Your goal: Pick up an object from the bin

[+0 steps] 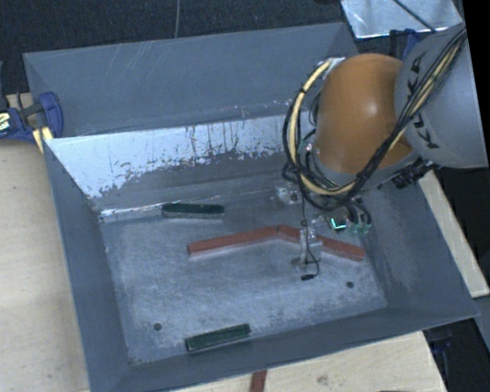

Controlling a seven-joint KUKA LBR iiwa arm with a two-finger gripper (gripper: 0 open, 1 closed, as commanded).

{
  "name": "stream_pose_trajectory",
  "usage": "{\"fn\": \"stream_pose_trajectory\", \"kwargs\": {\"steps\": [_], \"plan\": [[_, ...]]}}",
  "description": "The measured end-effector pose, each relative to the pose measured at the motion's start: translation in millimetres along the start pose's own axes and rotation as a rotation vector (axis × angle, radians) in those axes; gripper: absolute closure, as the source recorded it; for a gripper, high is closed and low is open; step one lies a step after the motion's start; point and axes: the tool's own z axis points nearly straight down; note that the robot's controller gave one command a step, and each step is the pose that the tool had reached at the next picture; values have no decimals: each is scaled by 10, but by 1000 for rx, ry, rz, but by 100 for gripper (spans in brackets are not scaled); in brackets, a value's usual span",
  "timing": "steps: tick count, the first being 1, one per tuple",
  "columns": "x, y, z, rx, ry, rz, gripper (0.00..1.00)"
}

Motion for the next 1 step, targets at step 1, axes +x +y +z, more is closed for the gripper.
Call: {"fn": "stream_pose_trajectory", "kwargs": {"steps": [1], "plan": [[-20, -1, -44, 0, -8, 0, 0]]}}
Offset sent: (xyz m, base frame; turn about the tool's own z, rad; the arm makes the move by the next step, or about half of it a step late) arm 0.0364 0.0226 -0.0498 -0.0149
